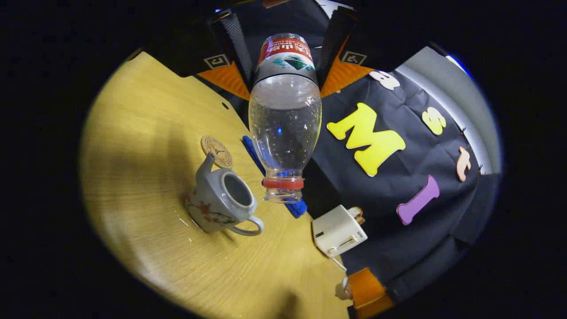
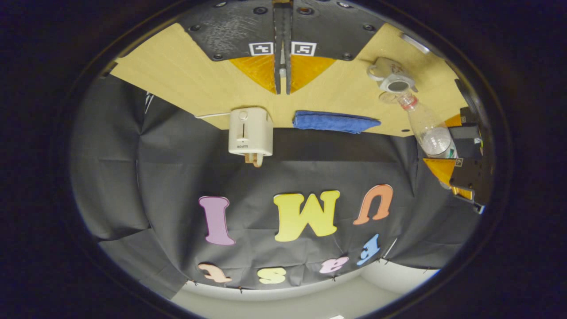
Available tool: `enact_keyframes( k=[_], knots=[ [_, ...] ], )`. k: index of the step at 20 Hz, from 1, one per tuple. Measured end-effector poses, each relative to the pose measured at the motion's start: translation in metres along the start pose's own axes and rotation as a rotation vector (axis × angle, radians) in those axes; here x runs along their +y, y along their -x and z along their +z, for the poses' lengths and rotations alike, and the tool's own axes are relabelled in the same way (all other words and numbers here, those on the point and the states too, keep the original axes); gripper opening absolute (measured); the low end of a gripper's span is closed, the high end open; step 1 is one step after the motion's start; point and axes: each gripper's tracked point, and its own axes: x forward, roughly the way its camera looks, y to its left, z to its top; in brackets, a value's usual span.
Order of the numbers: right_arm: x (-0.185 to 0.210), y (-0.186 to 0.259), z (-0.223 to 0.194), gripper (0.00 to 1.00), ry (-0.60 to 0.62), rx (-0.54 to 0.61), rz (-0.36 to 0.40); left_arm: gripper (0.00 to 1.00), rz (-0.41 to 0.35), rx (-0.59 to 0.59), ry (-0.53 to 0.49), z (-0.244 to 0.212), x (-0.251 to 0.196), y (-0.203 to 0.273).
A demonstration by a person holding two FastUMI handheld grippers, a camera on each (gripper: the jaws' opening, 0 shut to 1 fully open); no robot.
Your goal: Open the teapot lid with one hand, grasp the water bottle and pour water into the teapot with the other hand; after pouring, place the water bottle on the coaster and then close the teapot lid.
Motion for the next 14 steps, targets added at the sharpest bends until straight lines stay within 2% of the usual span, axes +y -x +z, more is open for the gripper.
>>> enact_keyframes(
  k=[3, 5, 12, 14],
  knots=[
    [0.002, 0.007, 0.010, 0.00, 0.005, -0.028, 0.017, 0.75, 0.041, -0.001, 0.225, -0.011, -0.009, -0.003],
    [0.008, 0.011, 0.017, 0.00, -0.006, -0.042, 0.050, 0.75, 0.038, -0.007, 0.411, -0.017, -0.015, -0.005],
    [-0.002, 0.012, 0.021, 0.00, -0.026, -0.050, 0.052, 0.75, 0.066, -0.045, 1.141, -0.025, -0.028, -0.006],
    [-0.005, 0.011, 0.019, 0.00, -0.039, -0.047, 0.047, 0.76, 0.051, -0.028, 1.369, -0.028, -0.039, -0.014]
  ],
)
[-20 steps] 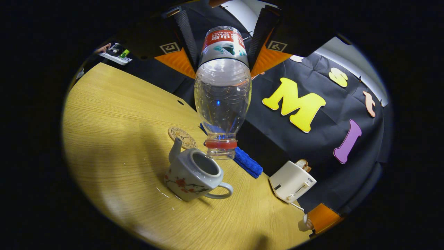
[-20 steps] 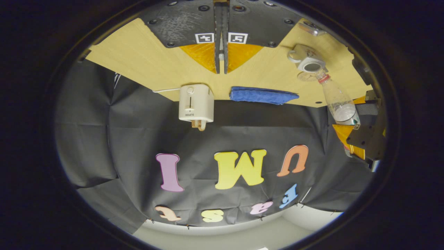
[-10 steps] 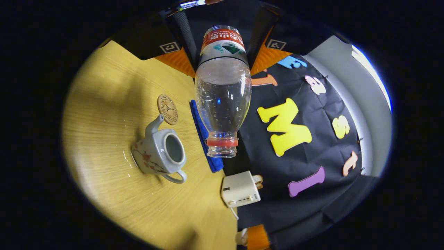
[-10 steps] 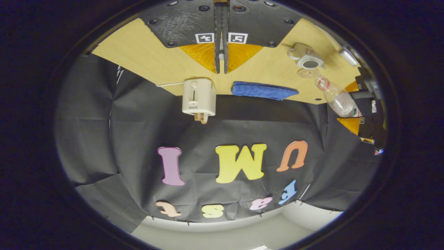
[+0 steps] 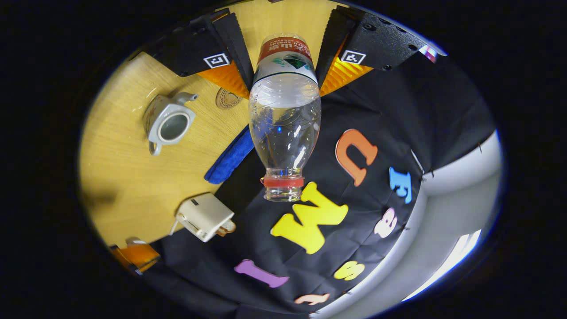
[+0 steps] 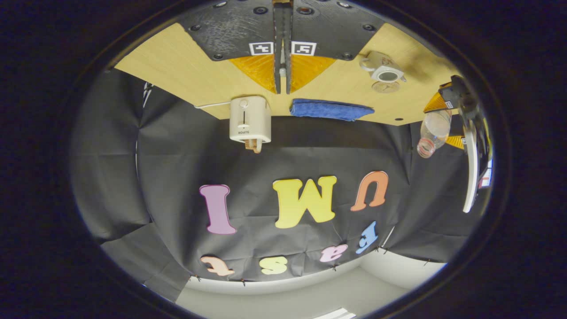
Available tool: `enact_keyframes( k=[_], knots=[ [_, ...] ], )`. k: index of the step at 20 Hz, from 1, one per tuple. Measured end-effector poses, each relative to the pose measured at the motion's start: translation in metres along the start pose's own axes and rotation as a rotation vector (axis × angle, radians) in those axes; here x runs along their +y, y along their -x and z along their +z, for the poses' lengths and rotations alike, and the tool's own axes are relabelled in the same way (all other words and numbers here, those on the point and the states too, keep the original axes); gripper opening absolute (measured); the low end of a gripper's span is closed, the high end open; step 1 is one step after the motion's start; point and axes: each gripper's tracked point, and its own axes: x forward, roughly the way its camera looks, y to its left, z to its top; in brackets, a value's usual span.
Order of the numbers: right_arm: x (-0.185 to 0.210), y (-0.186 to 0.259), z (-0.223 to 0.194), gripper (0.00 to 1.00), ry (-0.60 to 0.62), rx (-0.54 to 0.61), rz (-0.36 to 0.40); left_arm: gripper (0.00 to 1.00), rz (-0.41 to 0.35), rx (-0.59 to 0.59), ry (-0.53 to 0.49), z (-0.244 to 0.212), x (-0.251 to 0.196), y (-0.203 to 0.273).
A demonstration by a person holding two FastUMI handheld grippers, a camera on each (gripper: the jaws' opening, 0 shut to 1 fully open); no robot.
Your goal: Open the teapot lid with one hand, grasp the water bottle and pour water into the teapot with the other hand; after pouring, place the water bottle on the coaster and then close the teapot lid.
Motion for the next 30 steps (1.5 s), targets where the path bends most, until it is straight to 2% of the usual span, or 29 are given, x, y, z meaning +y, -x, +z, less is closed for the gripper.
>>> enact_keyframes(
  k=[2, 4, 5, 10, 14, 15, 17, 21, 27, 30],
  knots=[
    [-0.002, -0.002, -0.003, 0.00, -0.009, 0.008, -0.005, 0.76, -0.012, 0.003, 0.224, -0.006, 0.003, -0.005],
    [-0.004, -0.005, -0.007, 0.00, -0.007, 0.016, -0.009, 0.76, 0.005, -0.001, 0.379, -0.007, 0.008, -0.011],
    [-0.005, -0.006, -0.008, 0.00, -0.008, 0.018, -0.013, 0.76, 0.019, -0.014, 0.429, -0.006, 0.012, -0.014],
    [-0.001, -0.011, -0.016, 0.00, -0.002, 0.041, -0.017, 0.78, -0.077, -0.109, 0.623, 0.028, 0.008, -0.037],
    [0.007, -0.009, -0.015, 0.00, -0.016, 0.045, 0.016, 0.78, -0.081, -0.104, 0.748, 0.031, 0.007, -0.068],
    [0.007, -0.010, -0.015, 0.00, -0.013, 0.044, 0.016, 0.78, -0.104, -0.092, 0.774, 0.031, 0.002, -0.079],
    [0.009, -0.012, -0.018, 0.00, -0.009, 0.051, 0.021, 0.78, -0.136, -0.079, 0.801, 0.034, -0.008, -0.096],
    [0.011, -0.015, -0.025, 0.00, -0.011, 0.068, 0.030, 0.79, -0.122, -0.055, 0.771, 0.025, -0.015, -0.125],
    [0.012, -0.019, -0.031, 0.00, -0.016, 0.083, 0.038, 0.80, -0.153, -0.033, 0.751, 0.011, -0.032, -0.138],
    [0.011, -0.020, -0.034, 0.00, -0.012, 0.092, 0.033, 0.81, -0.142, -0.039, 0.742, 0.007, -0.028, -0.142]
  ],
)
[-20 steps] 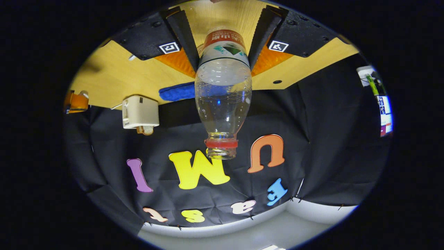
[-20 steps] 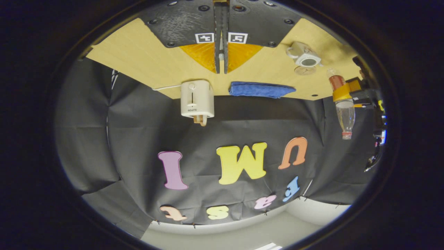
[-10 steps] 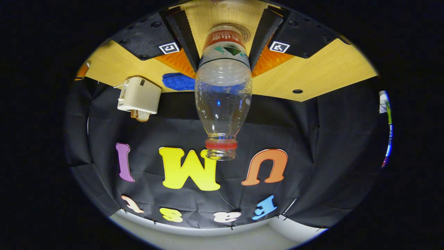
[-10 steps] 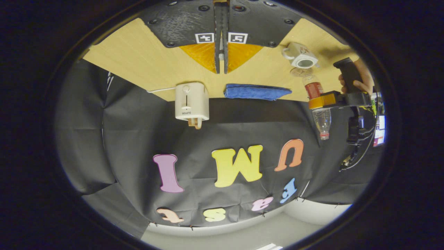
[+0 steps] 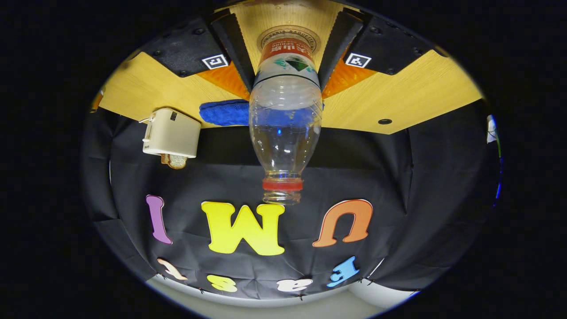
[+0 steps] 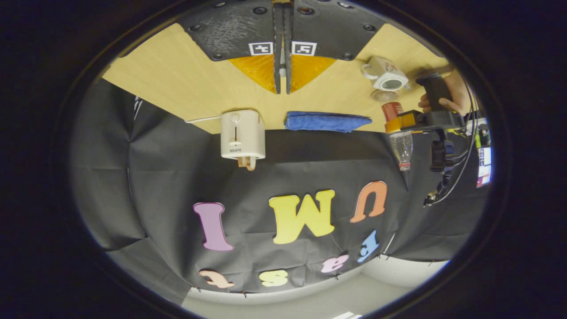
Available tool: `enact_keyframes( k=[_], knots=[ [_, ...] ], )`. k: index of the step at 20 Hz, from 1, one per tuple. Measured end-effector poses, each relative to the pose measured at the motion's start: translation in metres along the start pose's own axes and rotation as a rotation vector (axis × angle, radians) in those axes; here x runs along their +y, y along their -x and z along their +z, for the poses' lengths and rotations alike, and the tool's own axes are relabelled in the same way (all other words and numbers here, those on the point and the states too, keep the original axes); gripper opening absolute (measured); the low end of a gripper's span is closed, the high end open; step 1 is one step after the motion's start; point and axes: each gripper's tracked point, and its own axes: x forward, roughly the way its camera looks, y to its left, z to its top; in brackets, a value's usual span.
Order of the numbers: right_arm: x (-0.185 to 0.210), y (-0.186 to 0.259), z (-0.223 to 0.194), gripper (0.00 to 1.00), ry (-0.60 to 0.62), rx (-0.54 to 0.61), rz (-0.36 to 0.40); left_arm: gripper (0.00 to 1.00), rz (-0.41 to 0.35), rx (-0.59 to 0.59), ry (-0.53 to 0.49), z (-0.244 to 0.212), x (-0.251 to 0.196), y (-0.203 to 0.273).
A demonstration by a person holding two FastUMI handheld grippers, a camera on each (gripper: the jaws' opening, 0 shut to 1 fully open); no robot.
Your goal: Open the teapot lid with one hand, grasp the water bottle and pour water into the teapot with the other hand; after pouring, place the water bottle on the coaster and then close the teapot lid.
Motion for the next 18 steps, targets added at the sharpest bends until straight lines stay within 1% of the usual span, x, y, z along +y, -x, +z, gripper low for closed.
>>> enact_keyframes(
  k=[1, 4, 6, 9, 13, 14, 18],
  knots=[
    [0.000, 0.000, -0.001, 0.00, 0.001, 0.003, 0.000, 0.81, 0.003, 0.005, -0.008, -0.002, 0.001, -0.003],
    [0.002, -0.001, -0.001, 0.00, 0.006, 0.004, 0.000, 0.81, -0.023, 0.016, -0.008, -0.007, -0.003, -0.005],
    [0.004, -0.002, -0.003, 0.00, 0.013, 0.010, 0.003, 0.82, -0.008, 0.011, -0.022, -0.005, 0.002, -0.005],
    [0.006, -0.003, -0.006, 0.00, 0.022, 0.017, 0.006, 0.82, -0.018, 0.010, -0.025, -0.005, -0.001, -0.003],
    [0.009, -0.004, -0.008, 0.00, 0.013, 0.029, 0.018, 0.86, -0.005, -0.020, -0.058, 0.005, 0.002, 0.002],
    [0.010, -0.005, -0.008, 0.00, 0.017, 0.033, 0.017, 0.88, -0.010, -0.027, -0.054, 0.008, 0.002, 0.004],
    [0.016, -0.005, -0.007, 0.00, 0.035, 0.033, 0.020, 0.89, -0.018, -0.035, -0.036, 0.017, 0.005, 0.027]
  ],
)
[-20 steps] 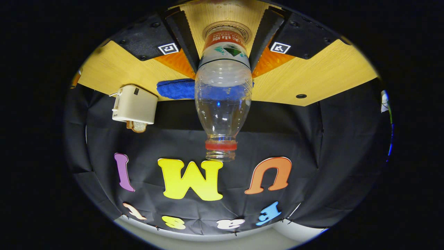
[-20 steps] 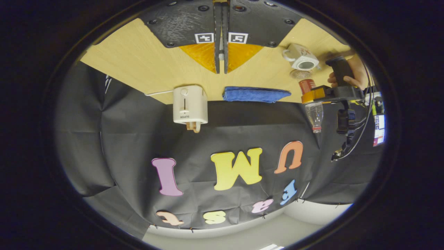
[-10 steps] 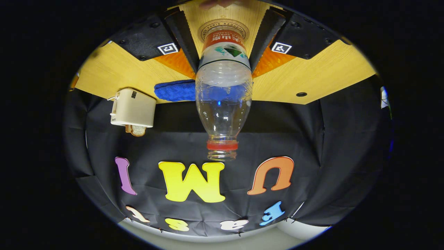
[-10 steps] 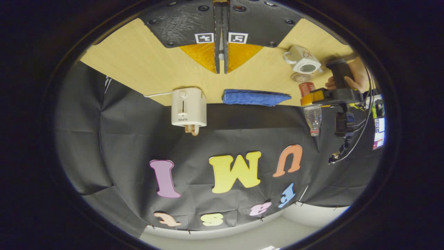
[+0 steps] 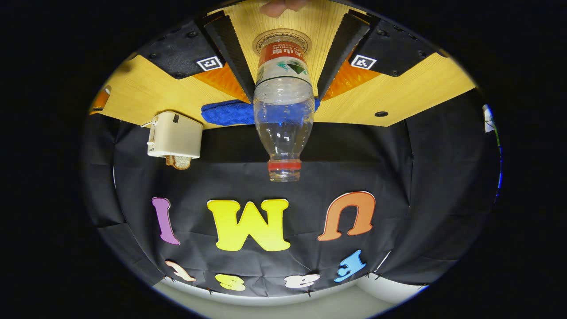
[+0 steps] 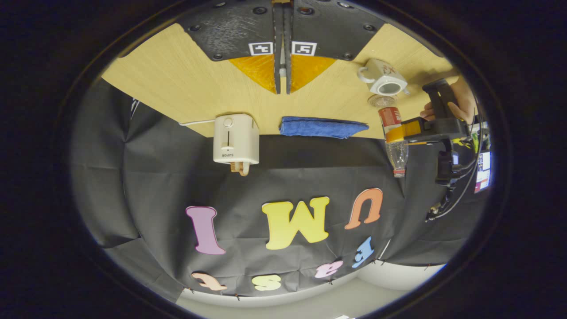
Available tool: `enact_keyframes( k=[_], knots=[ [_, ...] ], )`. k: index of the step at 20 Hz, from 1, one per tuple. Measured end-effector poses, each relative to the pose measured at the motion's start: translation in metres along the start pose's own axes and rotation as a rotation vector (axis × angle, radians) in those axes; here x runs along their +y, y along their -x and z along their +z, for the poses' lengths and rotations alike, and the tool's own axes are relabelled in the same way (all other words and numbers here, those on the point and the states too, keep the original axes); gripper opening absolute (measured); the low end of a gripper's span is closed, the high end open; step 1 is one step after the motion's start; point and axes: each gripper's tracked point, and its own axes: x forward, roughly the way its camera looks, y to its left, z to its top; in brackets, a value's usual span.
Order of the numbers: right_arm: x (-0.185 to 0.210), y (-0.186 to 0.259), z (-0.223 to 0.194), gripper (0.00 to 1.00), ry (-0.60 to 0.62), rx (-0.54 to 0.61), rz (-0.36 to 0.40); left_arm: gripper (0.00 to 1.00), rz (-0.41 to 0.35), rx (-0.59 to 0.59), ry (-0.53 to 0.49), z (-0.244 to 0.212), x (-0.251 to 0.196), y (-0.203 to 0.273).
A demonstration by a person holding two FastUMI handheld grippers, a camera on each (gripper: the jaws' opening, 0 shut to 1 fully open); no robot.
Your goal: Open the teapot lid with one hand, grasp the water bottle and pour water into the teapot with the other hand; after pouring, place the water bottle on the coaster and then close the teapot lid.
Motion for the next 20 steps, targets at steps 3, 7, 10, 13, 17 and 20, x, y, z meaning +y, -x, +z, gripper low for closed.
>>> enact_keyframes(
  k=[3, 7, 10, 13, 17, 20],
  knots=[
    [0.013, 0.001, 0.002, 0.00, 0.010, -0.001, 0.012, 0.91, -0.046, -0.023, 0.013, 0.012, -0.007, 0.024],
    [0.033, 0.001, 0.010, 0.00, 0.033, -0.015, 0.048, 0.94, -0.058, -0.021, -0.014, 0.021, -0.005, 0.056],
    [0.049, 0.002, 0.018, 0.01, -0.008, -0.027, 0.131, 0.96, -0.004, -0.023, -0.026, 0.024, 0.012, 0.088],
    [0.063, -0.001, 0.013, 0.01, -0.086, -0.003, 0.176, 0.96, -0.033, -0.056, -0.007, 0.026, 0.011, 0.099],
    [0.067, -0.010, 0.012, 0.00, -0.055, 0.013, 0.146, 0.97, -0.064, -0.002, 0.035, 0.009, 0.015, 0.103],
    [0.076, -0.011, 0.015, 0.00, -0.056, 0.009, 0.155, 0.97, -0.050, -0.002, 0.049, 0.010, 0.026, 0.115]
  ],
)
